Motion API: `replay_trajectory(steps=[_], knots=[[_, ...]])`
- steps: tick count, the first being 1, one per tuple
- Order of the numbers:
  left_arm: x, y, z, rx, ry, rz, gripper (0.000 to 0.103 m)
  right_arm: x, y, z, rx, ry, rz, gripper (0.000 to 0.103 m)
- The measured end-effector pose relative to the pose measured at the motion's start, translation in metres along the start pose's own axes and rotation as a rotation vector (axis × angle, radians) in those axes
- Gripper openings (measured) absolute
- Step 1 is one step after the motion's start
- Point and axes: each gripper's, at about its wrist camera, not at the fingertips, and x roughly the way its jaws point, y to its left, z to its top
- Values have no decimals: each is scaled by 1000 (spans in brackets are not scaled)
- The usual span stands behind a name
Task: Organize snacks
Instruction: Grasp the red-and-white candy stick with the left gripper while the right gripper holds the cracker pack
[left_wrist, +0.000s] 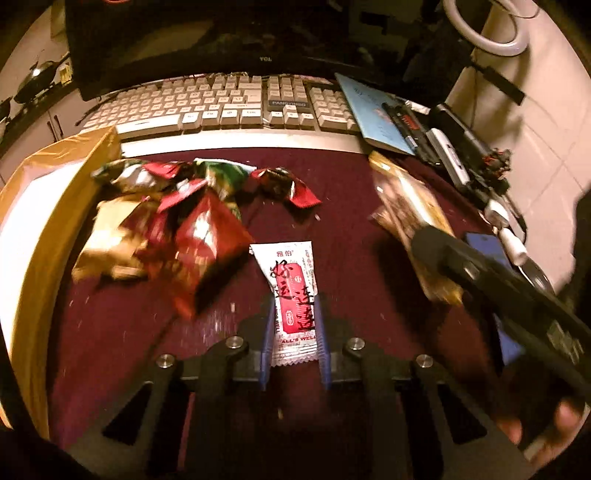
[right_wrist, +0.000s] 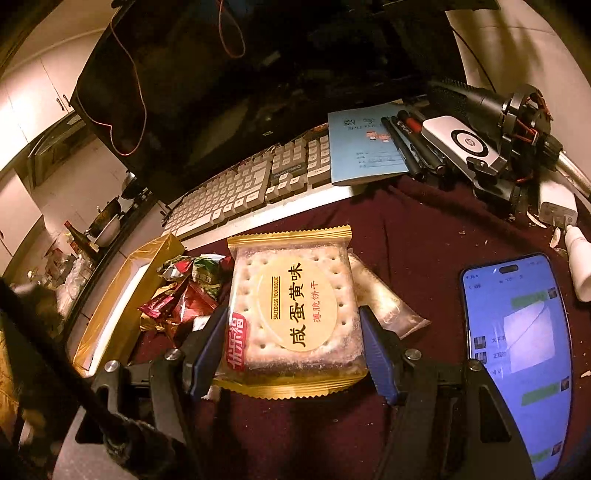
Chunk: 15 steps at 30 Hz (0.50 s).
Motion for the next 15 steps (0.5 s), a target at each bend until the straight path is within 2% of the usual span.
replay_trajectory(steps=[7,11,15], knots=[[-27,-6,-9,-15,-60,20,21,2,7,1,-26,9,-12,69],[-55,10,-7,-51,-125,56,21,2,28,-1,-64,28,35,69],[-88,49,-4,-127,-195,148,21,5,72,1,-147,51,124,69]])
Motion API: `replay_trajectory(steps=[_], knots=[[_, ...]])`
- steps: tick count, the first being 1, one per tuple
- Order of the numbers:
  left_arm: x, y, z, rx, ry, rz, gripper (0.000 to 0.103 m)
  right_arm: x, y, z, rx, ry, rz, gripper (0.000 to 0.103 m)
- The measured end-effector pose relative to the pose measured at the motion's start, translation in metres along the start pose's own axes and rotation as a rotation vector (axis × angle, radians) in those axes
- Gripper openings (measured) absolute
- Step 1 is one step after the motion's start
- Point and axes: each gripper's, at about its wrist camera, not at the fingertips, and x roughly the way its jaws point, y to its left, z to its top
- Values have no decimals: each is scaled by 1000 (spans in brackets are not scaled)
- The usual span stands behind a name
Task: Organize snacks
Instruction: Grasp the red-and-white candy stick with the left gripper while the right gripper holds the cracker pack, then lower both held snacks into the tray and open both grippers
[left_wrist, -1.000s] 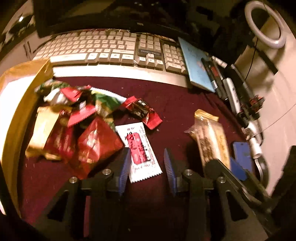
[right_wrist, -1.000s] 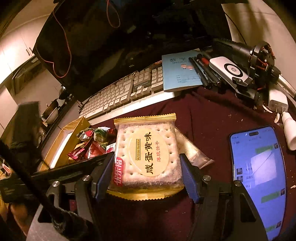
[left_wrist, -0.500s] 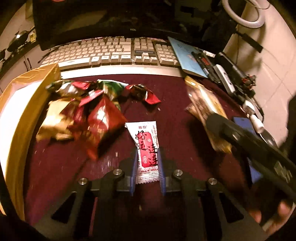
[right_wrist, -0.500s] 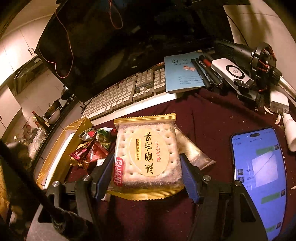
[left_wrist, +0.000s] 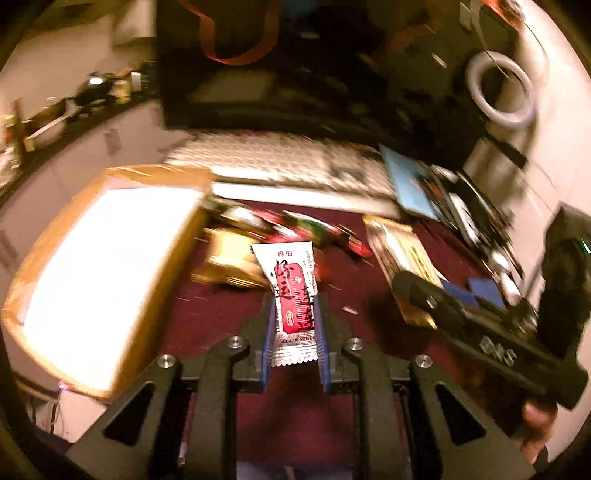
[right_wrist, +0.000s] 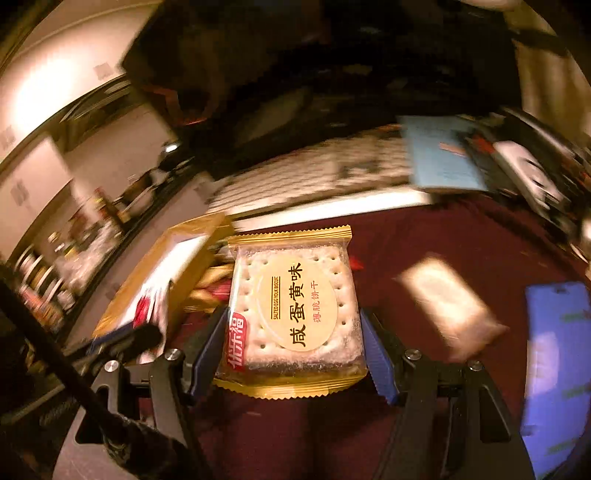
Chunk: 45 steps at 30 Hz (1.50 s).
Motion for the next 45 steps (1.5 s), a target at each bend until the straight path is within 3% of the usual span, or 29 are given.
replay_trajectory(steps=[7,11,16,28,37,38,40,41,42,45], knots=[[-24,75,16,-119,-71,108,21,50,87,23,-137,95,198,69],[-24,118,16,-183,-96,162,21,86,126,28,-205,154,236,69],[1,163,6,-239,-53,263,21,123,164,34,-268,187,253,69],[38,189,-6,-246,34,340,22,162,177,20,-347,247,144,69],[46,192,-11,-254,72,349,25,164,177,19,-334,266,176,69],[46,193,-13,-262,72,357,27,162,176,19,-324,265,190,69],[47,196,-14,-266,85,363,43,155,171,21,-291,264,221,69],[46,197,-14,-273,90,356,57,150,168,22,-274,253,232,69],[43,199,-14,-287,81,346,62,144,164,24,-258,239,244,69],[33,196,-14,-296,48,368,65,128,152,26,-219,215,250,69]])
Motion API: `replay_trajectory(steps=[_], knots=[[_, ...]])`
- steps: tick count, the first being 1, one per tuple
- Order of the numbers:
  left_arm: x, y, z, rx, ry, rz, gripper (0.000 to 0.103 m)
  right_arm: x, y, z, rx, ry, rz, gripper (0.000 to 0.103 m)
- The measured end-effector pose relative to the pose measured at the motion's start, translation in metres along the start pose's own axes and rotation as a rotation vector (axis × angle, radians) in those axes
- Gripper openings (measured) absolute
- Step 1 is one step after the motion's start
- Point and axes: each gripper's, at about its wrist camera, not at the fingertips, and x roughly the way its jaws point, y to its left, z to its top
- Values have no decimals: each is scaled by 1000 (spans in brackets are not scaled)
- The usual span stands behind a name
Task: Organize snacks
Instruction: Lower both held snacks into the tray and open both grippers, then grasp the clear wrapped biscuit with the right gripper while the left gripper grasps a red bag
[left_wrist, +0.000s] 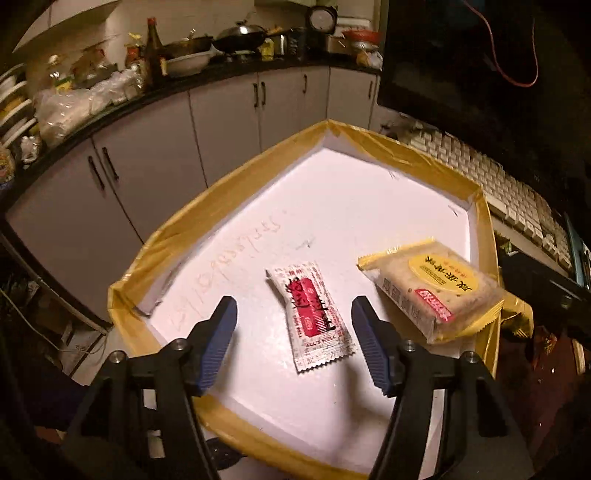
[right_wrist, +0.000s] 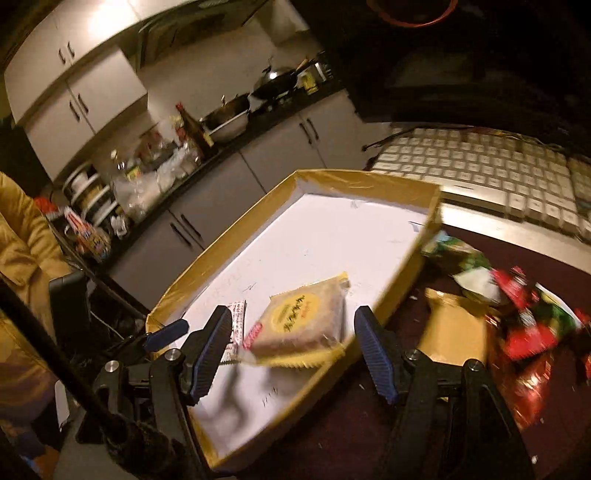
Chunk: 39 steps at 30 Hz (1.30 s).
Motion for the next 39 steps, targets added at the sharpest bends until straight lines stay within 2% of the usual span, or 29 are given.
replay_trajectory(steps=[2,5,8,11,14,15,20,22,24,25,29,33,36,39], knots=[[-7,-3,-1,3,-7,6,65,-6,-3,-4,8,-2,1,68],[-17,-10,-3,30,-35,8,67,0,2,-2,-24,23,-27,51],[-18,-11,-5,31,-25,16,67,13,7,1,-50,68,-40,38],[-17,-5,-6,20,-17,34,67,23,16,-1,-99,87,-83,37],[-17,-1,-5,10,-10,36,67,35,21,-3,-107,121,-47,35],[-19,1,-5,6,-14,37,67,38,22,-4,-110,138,-32,31],[-27,2,-4,3,-23,23,67,12,20,-15,-90,108,-15,31],[-31,0,-7,0,-17,15,67,-8,16,-23,-76,77,4,38],[-39,-6,-12,-7,-24,-48,72,-31,8,-37,-60,39,20,56],[-41,-10,-15,-4,-27,-79,78,-39,3,-44,-49,31,20,58],[-53,-37,-26,26,-7,-199,78,-66,-23,-66,5,31,2,59],[-75,-75,-34,126,-44,-271,79,-105,-63,-75,64,0,-80,59],[-79,-100,-36,165,-13,-341,79,-129,-96,-76,102,-10,-176,59],[-76,-118,-37,186,9,-359,79,-145,-129,-75,149,4,-285,59]])
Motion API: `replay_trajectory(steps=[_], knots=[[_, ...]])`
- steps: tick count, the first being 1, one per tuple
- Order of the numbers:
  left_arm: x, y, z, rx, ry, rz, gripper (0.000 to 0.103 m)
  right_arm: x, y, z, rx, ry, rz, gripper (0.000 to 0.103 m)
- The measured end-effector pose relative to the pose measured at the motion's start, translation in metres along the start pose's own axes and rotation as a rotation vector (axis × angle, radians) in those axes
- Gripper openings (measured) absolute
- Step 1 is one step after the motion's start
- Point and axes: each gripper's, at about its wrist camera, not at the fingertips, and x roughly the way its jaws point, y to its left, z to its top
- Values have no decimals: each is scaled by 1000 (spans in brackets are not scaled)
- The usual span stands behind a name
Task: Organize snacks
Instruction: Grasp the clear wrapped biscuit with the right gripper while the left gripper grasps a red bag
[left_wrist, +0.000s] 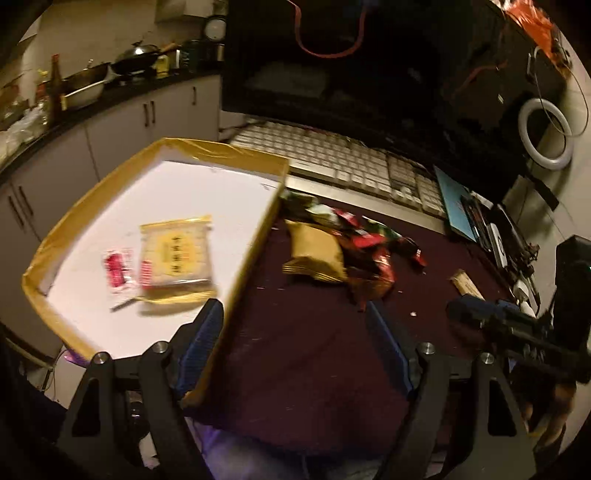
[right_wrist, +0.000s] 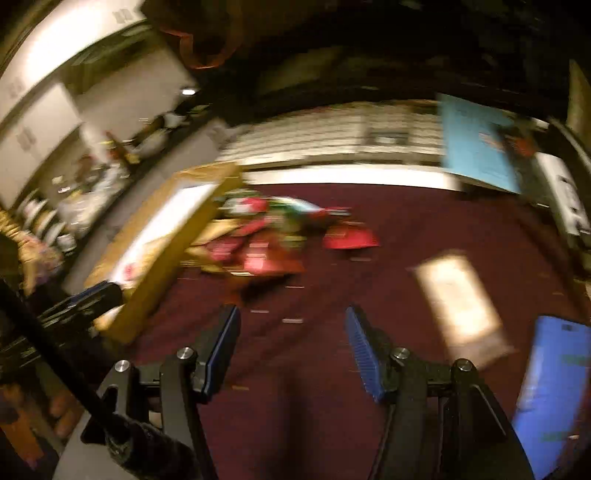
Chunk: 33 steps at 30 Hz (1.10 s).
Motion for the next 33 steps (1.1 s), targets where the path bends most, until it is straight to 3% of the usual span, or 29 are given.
replay_trajectory(steps=[6,10,14,16,19,23,25,28,29,31,33], knots=[[14,-27,-1,79,18,-1,79,-13,-37,11,34,-28,-110,59],[28,-43,0,139,30,-22,79,-7,-67,15,76,5,-187,59],[47,-59,2,208,58,-52,79,11,-73,13,83,75,-212,60],[58,-68,4,268,74,-66,79,13,-66,11,61,60,-233,60],[71,-76,9,322,93,-42,74,16,-53,2,35,40,-245,54],[78,-84,14,403,88,-33,70,17,-39,-6,26,2,-330,37],[87,-86,15,410,136,-59,67,14,-37,-7,45,-18,-324,32],[95,-86,12,414,184,-86,63,14,-36,-6,86,-19,-239,32],[97,-86,12,393,220,-122,53,16,-34,-6,89,-15,-225,32],[96,-84,11,349,271,-203,51,19,-31,-7,92,-22,-198,32],[93,-86,10,338,272,-203,52,19,-28,-8,94,-28,-198,32]])
